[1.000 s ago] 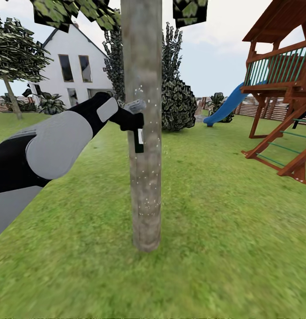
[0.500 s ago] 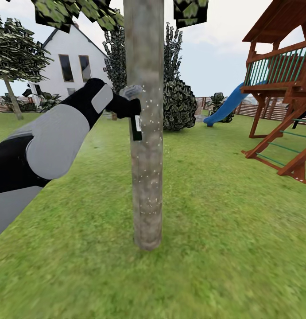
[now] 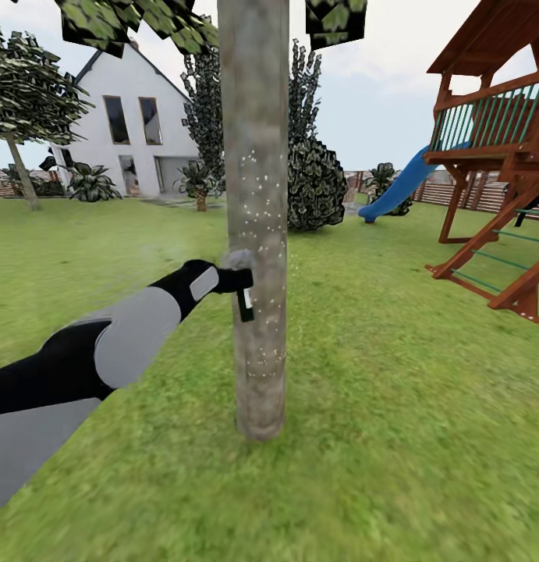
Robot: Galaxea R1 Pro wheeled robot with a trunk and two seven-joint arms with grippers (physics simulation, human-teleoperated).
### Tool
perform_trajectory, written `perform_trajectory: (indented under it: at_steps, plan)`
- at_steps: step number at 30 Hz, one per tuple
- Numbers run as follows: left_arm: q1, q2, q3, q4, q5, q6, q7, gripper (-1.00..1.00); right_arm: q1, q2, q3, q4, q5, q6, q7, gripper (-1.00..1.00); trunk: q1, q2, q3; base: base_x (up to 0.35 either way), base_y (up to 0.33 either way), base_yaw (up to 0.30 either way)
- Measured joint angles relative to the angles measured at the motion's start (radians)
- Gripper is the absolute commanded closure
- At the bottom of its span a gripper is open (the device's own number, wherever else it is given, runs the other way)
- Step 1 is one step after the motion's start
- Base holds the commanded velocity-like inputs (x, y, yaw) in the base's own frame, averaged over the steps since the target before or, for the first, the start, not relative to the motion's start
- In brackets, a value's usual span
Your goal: In the garden, pick up the pesticide atomizer on the floor and spray pesticide onto both trees until each tree trunk is fully covered.
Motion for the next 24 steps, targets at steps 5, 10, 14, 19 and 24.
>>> perform_trajectory:
  at_steps: [5,10,14,19,24]
  plan:
    - [0.060,0.000,0.000,0.002,0.001,-0.058,0.001,1.00,0.000,0.000,0.000,0.000,0.000,0.000,0.000,-1.00,0.000,0.000,0.000,0.000,0.000,0.000]
    - [0.200,0.000,-0.005,0.003,0.001,-0.137,0.000,1.00,0.000,0.000,0.000,0.000,0.000,0.000,0.000,-1.00,0.000,0.000,0.000,0.000,0.000,0.000]
    - [0.318,0.000,-0.004,0.003,0.001,-0.239,0.000,1.00,0.000,0.000,0.000,0.000,0.000,0.000,0.000,-1.00,0.000,0.000,0.000,0.000,0.000,0.000]
    - [0.490,0.000,-0.001,-0.002,0.000,-0.388,0.001,1.00,0.000,0.000,0.000,0.000,0.000,0.000,0.001,-1.00,0.000,0.000,0.000,0.000,0.000,0.000]
    - [0.575,0.000,-0.002,-0.003,0.000,-0.432,0.001,1.00,0.000,0.001,0.000,0.000,0.000,0.000,0.002,-1.00,0.000,0.000,0.000,-0.071,0.070,0.000]
